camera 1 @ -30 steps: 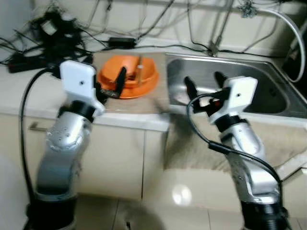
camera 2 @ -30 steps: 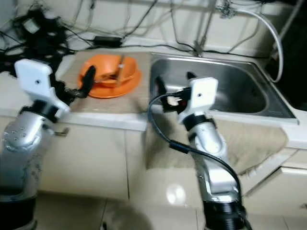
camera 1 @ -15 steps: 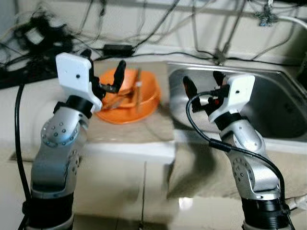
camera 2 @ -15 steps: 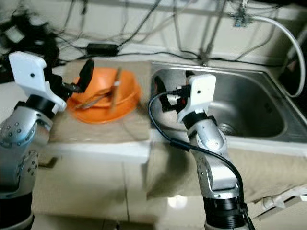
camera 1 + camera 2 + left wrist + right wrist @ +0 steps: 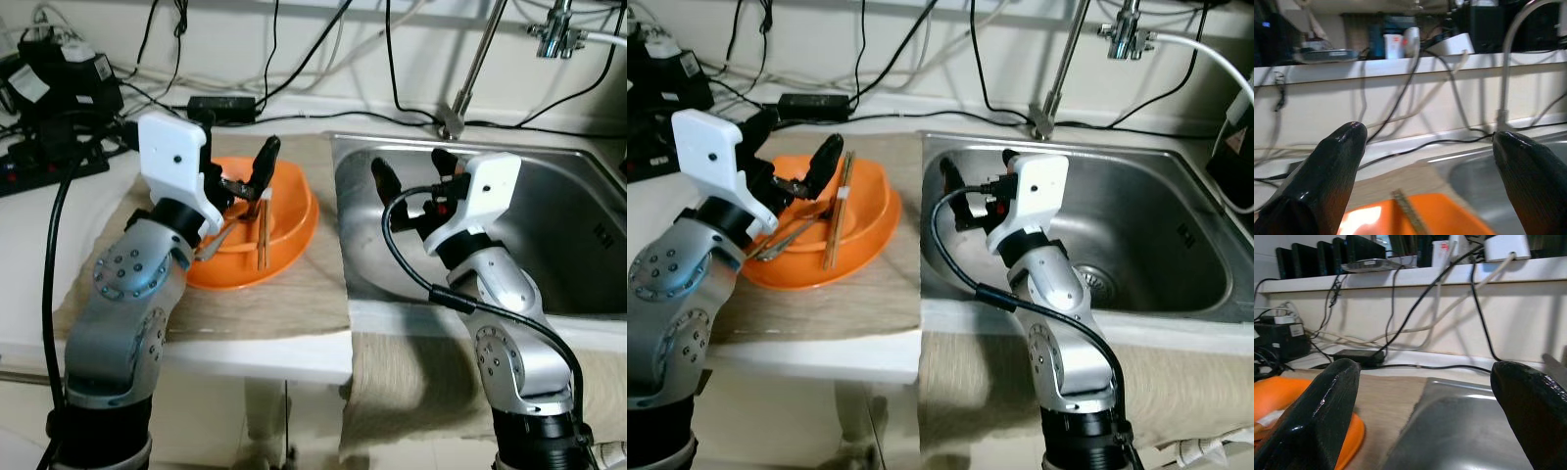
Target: Kitchen organization
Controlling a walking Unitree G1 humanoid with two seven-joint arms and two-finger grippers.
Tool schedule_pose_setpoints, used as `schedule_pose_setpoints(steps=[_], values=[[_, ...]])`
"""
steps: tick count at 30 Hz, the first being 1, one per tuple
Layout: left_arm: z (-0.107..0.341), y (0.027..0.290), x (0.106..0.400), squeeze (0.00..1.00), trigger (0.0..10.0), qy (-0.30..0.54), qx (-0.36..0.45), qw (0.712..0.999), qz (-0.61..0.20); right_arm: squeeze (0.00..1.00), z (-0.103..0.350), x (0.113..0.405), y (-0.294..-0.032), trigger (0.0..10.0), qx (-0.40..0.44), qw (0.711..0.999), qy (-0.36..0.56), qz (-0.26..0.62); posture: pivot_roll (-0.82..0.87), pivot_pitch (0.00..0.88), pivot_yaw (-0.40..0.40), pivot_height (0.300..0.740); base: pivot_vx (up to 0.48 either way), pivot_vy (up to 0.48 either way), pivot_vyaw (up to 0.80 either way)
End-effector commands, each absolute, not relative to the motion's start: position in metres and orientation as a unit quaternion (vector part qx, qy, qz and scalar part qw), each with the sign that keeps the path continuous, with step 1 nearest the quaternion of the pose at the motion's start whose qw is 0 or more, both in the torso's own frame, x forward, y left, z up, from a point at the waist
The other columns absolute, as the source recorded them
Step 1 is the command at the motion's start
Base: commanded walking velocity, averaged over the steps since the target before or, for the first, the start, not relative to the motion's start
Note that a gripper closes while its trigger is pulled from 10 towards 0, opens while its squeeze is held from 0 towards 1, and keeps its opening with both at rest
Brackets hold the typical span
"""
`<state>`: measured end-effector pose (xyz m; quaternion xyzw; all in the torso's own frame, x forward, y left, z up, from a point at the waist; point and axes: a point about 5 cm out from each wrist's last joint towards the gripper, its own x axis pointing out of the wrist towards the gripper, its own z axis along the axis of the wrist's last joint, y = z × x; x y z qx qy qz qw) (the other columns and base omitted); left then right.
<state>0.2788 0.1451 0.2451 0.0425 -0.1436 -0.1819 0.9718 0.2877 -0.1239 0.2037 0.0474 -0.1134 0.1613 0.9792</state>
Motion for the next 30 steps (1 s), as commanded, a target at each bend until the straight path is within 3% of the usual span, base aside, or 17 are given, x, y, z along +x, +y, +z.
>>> schedule_pose_setpoints(steps=[1,5,10,11,12,16,20,21,22,23,24,30], values=[[0.256,0.138,0.276,0.00,10.0,-0.157,0.035,0.965,-0.209,0.00,0.204,0.287,-0.130,10.0,0.047,0.981,-0.112,0.150,-0.02,0.000,-0.019,0.740,0.000,0.000,0.00],[0.259,0.137,0.275,0.00,10.0,-0.148,0.036,0.962,-0.225,0.00,0.204,0.287,-0.132,10.0,0.047,0.982,-0.109,0.149,-0.02,0.000,-0.020,0.740,0.000,0.000,0.00],[0.258,0.138,0.279,0.02,10.0,-0.079,0.041,0.964,-0.249,0.00,0.200,0.292,-0.138,10.0,0.028,0.981,-0.071,0.178,-0.02,0.000,-0.026,0.740,0.000,0.000,0.00],[0.256,0.139,0.280,0.32,10.0,-0.058,0.038,0.965,-0.253,0.00,0.199,0.293,-0.141,10.0,0.024,0.980,-0.060,0.186,-0.02,0.000,-0.028,0.740,0.000,0.000,0.00],[0.254,0.139,0.281,1.00,10.0,-0.042,0.035,0.965,-0.257,0.00,0.198,0.293,-0.144,10.0,0.020,0.979,-0.048,0.198,-0.02,0.000,-0.028,0.740,0.000,0.000,0.00],[0.249,0.133,0.285,1.00,10.0,0.020,-0.014,0.956,-0.293,0.00,0.189,0.292,-0.161,10.0,-0.020,0.963,0.013,0.268,-0.02,0.000,-0.042,0.740,0.000,0.000,0.00],[0.250,0.136,0.294,1.00,10.0,0.065,0.004,0.956,-0.287,0.00,0.189,0.290,-0.173,10.0,-0.030,0.957,0.023,0.286,-0.02,0.000,-0.049,0.740,0.000,0.000,0.00],[0.250,0.138,0.297,0.54,10.0,0.080,0.009,0.958,-0.277,0.00,0.190,0.290,-0.174,10.0,-0.032,0.956,0.025,0.291,-0.02,0.000,-0.047,0.740,0.000,0.000,0.00],[0.251,0.140,0.299,0.38,10.0,0.090,0.013,0.958,-0.271,0.00,0.190,0.290,-0.176,10.0,-0.036,0.954,0.028,0.295,-0.02,0.000,-0.047,0.740,0.000,0.000,0.00],[0.251,0.140,0.299,0.38,10.0,0.090,0.013,0.958,-0.271,0.00,0.190,0.290,-0.176,10.0,-0.036,0.954,0.028,0.295,-0.02,0.000,-0.047,0.740,0.000,0.000,0.00],[0.250,0.141,0.302,0.00,10.0,0.112,0.025,0.956,-0.269,0.00,0.190,0.289,-0.176,10.0,-0.039,0.951,0.034,0.304,-0.02,0.000,-0.048,0.740,0.000,0.000,0.00],[0.245,0.146,0.314,0.00,10.0,0.169,0.071,0.957,-0.226,0.00,0.188,0.287,-0.173,10.0,-0.056,0.944,0.047,0.321,-0.02,0.000,-0.046,0.740,0.000,0.000,0.00]])
